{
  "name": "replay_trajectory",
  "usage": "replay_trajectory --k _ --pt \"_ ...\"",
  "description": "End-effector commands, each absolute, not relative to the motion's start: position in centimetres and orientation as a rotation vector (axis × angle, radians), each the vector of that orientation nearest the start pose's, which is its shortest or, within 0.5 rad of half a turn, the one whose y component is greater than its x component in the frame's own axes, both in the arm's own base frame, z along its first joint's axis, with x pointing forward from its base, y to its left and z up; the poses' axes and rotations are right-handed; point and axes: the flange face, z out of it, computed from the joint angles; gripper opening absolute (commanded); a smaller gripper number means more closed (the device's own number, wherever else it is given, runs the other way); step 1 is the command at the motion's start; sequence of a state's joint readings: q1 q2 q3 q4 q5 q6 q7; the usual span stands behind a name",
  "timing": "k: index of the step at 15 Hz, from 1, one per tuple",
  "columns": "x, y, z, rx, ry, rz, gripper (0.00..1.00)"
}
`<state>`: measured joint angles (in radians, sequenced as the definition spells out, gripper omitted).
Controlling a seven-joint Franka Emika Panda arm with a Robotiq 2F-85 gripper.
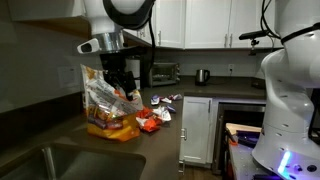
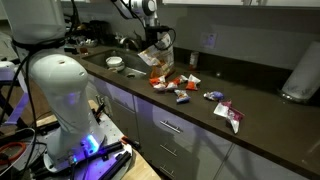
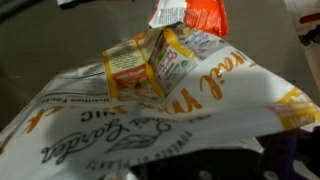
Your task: Remove two small packets from the pack on the countertop
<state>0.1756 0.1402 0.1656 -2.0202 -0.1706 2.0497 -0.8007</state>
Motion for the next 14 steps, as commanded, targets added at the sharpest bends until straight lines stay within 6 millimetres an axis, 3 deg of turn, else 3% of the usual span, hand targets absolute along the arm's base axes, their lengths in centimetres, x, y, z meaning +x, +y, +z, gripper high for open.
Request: replay_trajectory --k 1,14 --pt "52.8 17.5 38.2 -2.767 -1.695 0.265 1.00" --pt "51.5 13.5 41.2 -3.035 -1.189 0.276 1.00"
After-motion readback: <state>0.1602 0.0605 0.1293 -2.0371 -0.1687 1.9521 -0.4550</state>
